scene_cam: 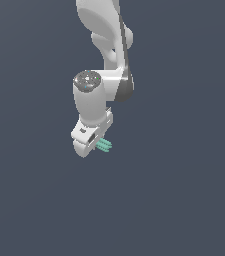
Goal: Pick up the object and move it to a goal position.
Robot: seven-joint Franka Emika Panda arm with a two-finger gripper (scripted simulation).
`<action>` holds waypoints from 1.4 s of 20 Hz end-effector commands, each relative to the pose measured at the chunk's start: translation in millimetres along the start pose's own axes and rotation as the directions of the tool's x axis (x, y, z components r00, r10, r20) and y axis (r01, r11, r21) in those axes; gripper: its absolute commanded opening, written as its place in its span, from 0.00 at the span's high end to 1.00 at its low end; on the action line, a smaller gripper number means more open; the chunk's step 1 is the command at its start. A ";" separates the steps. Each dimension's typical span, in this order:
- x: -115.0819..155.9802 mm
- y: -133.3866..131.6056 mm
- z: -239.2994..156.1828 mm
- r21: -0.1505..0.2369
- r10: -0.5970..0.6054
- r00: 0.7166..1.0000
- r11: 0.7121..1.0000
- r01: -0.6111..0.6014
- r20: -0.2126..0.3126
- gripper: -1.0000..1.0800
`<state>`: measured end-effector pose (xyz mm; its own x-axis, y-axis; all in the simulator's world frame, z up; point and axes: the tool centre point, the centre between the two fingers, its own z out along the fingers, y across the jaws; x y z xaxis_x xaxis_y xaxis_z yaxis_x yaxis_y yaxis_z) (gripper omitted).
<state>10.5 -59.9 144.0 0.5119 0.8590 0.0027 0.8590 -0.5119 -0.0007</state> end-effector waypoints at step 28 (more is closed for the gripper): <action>-69.5 157.0 -111.6 0.000 0.000 1.000 1.000 0.000 0.002 1.00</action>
<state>106.4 -195.9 251.7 0.5119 0.8590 0.0007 0.8590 -0.5119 -0.0004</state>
